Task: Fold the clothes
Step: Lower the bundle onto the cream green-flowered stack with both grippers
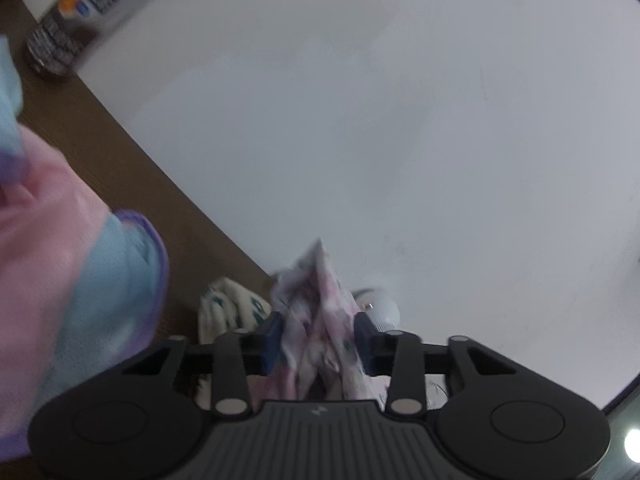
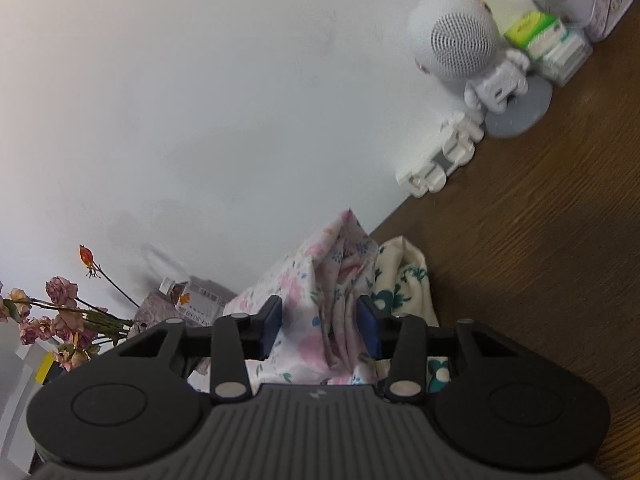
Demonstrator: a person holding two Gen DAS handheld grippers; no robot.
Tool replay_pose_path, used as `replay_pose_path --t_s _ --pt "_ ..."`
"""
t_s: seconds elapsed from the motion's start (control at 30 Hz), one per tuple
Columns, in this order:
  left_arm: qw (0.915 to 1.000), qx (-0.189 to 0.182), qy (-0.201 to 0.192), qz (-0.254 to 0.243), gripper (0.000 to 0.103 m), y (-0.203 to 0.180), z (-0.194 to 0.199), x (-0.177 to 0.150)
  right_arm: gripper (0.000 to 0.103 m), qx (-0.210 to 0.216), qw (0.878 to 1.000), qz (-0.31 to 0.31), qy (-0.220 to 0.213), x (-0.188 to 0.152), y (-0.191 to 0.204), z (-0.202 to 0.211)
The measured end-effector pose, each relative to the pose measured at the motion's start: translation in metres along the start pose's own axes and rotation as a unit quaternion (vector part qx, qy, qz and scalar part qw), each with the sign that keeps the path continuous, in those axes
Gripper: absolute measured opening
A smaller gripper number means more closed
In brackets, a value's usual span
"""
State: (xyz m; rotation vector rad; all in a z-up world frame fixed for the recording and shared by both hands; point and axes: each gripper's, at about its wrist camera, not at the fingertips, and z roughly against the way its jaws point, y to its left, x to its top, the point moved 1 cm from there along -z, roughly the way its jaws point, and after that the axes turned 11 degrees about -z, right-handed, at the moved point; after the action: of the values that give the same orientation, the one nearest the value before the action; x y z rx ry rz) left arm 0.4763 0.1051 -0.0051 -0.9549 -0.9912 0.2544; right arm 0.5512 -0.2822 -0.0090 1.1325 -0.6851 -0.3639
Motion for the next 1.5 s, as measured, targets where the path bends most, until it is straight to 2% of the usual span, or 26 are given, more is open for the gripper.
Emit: replay_pose_path --t_s 0.1,0.37,0.5,0.57,0.67,0.73,0.83,0.93,1.03,1.13,1.23,1.33,1.37,1.5 --pt "0.9999 -0.015 0.003 0.006 0.031 -0.001 -0.007 -0.007 0.024 0.005 1.0 -0.01 0.001 -0.001 -0.002 -0.002" --pt "0.9987 -0.047 0.008 0.02 0.031 -0.003 -0.016 -0.02 0.021 0.007 1.0 0.008 -0.018 0.001 0.006 0.008" --pt "0.9986 -0.046 0.008 0.025 0.032 -0.002 -0.017 -0.026 0.02 0.003 1.0 0.012 -0.025 0.001 0.006 0.01" --pt "0.9988 -0.038 0.007 0.03 0.047 -0.002 -0.013 -0.028 0.019 -0.001 1.0 0.013 -0.025 0.0 0.005 0.009" --pt "0.9996 -0.02 -0.006 0.019 0.052 -0.005 0.005 -0.028 0.024 -0.009 1.0 0.006 -0.019 0.001 0.0 0.007" --pt "0.9996 0.004 -0.028 -0.003 0.052 -0.01 0.02 -0.027 0.028 -0.007 1.0 -0.006 -0.019 0.003 -0.004 0.008" --pt "0.9991 -0.009 -0.041 -0.009 0.049 -0.013 0.027 -0.027 0.032 -0.004 0.999 -0.004 -0.034 0.007 -0.002 0.015" --pt "0.9995 -0.016 -0.027 -0.01 0.041 -0.015 0.02 -0.034 0.033 -0.006 0.999 -0.002 -0.041 0.01 -0.002 0.017" --pt "0.9994 -0.031 -0.014 -0.009 0.038 -0.018 0.01 -0.042 0.033 -0.005 0.999 0.0 -0.035 0.009 -0.001 0.014" --pt "0.9989 -0.046 -0.001 -0.001 0.038 -0.019 0.0 -0.05 0.033 0.004 1.0 0.008 -0.027 0.007 0.004 0.012" --pt "0.9992 -0.038 0.008 0.0 0.038 -0.019 -0.015 -0.056 0.033 0.006 1.0 0.016 -0.023 0.005 0.008 0.009" --pt "0.9993 -0.037 0.003 0.009 0.041 0.002 0.001 -0.028 0.033 0.008 1.0 0.018 -0.017 0.003 0.01 0.008" --pt "0.9994 -0.034 -0.002 0.009 0.047 0.002 0.004 -0.029 0.033 0.008 1.0 0.019 -0.017 0.003 0.01 0.008" --pt "0.9993 0.001 -0.022 -0.032 0.046 -0.008 0.015 -0.029 0.033 0.007 1.0 0.02 -0.022 0.004 0.01 0.012"
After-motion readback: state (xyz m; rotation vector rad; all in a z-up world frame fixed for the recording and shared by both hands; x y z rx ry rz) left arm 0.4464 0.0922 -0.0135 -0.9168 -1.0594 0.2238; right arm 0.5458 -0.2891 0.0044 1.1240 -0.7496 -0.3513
